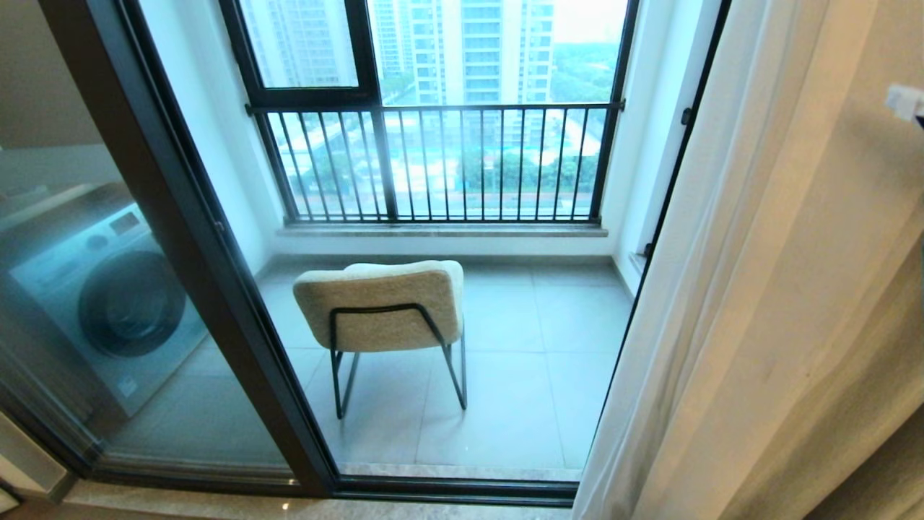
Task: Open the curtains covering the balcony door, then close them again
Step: Close the inner curtains on both sides
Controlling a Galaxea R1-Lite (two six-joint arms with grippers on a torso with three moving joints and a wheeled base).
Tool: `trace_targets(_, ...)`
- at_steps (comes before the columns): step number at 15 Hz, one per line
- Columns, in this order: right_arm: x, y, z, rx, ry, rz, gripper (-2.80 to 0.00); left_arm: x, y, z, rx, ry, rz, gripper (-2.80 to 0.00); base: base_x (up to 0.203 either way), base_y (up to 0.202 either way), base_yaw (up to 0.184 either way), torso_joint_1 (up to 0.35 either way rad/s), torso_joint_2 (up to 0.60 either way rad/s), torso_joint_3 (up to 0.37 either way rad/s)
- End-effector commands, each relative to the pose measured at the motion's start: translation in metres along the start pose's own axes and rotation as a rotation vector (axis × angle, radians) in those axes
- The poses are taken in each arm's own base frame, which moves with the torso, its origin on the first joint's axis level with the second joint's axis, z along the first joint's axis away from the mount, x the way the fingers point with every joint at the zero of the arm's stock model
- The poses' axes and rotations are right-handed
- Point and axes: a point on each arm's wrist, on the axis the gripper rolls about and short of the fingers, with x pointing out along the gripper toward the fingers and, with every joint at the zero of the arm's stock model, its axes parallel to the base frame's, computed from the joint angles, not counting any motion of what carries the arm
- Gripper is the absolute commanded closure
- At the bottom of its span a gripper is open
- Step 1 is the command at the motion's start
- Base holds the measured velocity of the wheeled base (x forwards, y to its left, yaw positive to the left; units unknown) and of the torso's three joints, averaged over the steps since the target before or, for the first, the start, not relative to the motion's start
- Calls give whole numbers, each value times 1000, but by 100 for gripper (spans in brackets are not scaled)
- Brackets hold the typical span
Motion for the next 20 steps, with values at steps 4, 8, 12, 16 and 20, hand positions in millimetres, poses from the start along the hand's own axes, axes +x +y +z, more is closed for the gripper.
trace_targets(4, 76, -6, -10, -1, 15, 2, -280, 0, 0, 0, 0, -1, 0, 0, 0, 0, 0, 0, 0, 0)
trace_targets(8, 112, -8, -30, -2, 10, -1, -280, 0, 0, 0, 0, 1, 0, 0, 0, 0, 0, 0, 0, 0)
trace_targets(12, 138, -11, -38, -9, -16, -13, -280, 0, 0, 0, 0, -1, 0, 0, 0, 0, 0, 0, 0, 0)
trace_targets(16, 161, -14, -37, -21, -80, -25, -280, 0, 0, 0, 0, -1, 0, 0, 0, 0, 0, 0, 0, 0)
trace_targets(20, 170, -20, -49, -43, -57, -38, -280, 0, 0, 0, 0, -1, 0, 0, 0, 0, 0, 0, 0, 0)
